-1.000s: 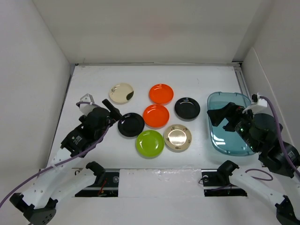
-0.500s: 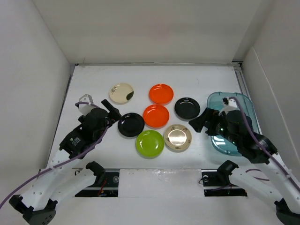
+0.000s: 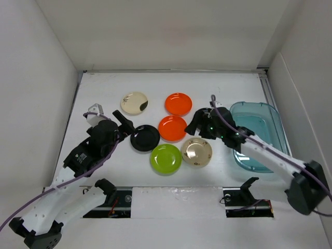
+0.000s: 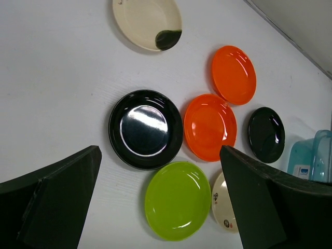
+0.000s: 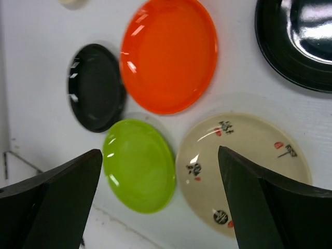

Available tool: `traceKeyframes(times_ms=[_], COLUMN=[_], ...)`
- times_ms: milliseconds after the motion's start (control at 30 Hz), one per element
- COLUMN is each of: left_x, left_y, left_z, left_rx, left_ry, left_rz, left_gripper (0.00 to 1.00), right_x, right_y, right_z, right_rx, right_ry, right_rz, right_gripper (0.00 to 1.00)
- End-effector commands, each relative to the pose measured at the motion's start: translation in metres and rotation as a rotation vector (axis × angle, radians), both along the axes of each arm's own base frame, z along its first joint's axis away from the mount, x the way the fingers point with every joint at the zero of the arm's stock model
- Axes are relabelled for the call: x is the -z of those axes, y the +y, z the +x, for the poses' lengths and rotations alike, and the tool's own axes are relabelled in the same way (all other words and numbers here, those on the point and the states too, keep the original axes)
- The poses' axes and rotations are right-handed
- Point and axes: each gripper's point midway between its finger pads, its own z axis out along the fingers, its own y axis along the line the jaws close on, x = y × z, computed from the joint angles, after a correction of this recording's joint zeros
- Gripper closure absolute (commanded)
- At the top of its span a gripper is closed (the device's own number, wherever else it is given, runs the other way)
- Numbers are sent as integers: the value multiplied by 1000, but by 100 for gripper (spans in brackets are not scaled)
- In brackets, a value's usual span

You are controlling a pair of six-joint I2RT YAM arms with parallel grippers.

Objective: Place the plates into the plastic bin on the countertop

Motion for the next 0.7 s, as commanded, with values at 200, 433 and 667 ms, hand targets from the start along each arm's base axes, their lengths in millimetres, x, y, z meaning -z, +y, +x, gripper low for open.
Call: traceKeyframes(times_ms=[200, 433, 667], left_x=[-21, -21, -19], left_y=[12, 9, 7], left_z=[-1, 1, 2], left_rx=[1, 21, 29], left_ry=[-30, -35, -33], left_rz=[81, 78, 74], left_gripper=[0, 0, 0], right_x=[40, 65, 79], right_y=[21, 34, 47], right_z=[74, 91, 102], right_rx=[4, -68, -111], right_ry=[-15, 16, 47], right_rz=[-65, -41, -29], right_gripper=[5, 13, 22])
